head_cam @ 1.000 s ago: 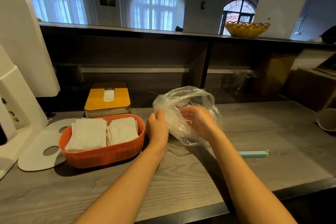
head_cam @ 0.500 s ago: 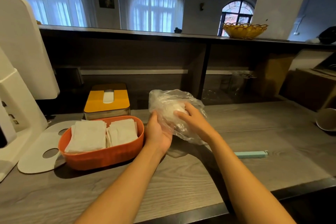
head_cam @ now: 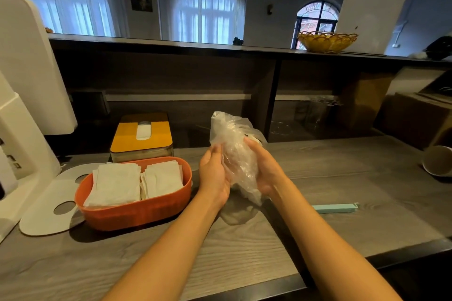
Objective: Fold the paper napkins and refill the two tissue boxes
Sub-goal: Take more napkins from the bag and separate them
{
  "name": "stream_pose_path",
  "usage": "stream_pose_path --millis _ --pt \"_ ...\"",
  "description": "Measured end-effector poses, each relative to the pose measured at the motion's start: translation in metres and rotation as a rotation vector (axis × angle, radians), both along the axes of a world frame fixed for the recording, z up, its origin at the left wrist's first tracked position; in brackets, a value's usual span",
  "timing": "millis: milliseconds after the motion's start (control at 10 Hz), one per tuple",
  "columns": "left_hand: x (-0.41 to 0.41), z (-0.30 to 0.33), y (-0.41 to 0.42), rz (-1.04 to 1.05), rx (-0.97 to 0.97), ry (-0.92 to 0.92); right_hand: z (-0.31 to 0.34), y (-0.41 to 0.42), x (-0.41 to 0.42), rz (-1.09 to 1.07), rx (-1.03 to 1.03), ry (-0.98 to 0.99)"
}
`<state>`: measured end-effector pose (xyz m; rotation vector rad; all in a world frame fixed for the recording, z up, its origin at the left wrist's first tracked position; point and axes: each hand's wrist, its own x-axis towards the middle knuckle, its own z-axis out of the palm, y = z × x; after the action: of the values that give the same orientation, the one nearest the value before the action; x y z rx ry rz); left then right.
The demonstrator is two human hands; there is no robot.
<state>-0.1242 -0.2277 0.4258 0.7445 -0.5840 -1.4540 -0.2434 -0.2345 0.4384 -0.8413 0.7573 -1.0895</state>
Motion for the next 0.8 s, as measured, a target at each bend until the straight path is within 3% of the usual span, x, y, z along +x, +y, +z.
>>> stream_pose_path --millis 100,200,300,400,600,700,800 --pt "0.000 -0.004 -0.003 0.023 0.027 0.010 -0.001 0.000 0.004 -0.049 -0.016 0.020" --pt "0.001 -0.005 -0.008 0.017 0.061 0.105 0.001 0.002 0.008 -0.241 -0.067 0.108" --pt "0.003 -0.005 -0.014 -0.014 0.108 0.256 0.004 0.002 0.006 -0.363 -0.036 0.063" --pt "0.004 -0.006 -0.014 -0.048 0.121 0.313 0.008 0.001 -0.002 -0.346 0.054 0.018" --pt "0.005 0.006 -0.013 0.003 0.144 0.292 0.023 0.003 -0.026 -0.537 -0.021 -0.025" --pt "0.002 0.014 -0.005 0.105 0.152 0.018 0.029 0.006 -0.044 -0.624 -0.095 0.043" --pt "-0.004 0.017 -0.022 0.228 0.021 -0.771 0.033 0.011 -0.064 -0.530 -0.149 0.139"
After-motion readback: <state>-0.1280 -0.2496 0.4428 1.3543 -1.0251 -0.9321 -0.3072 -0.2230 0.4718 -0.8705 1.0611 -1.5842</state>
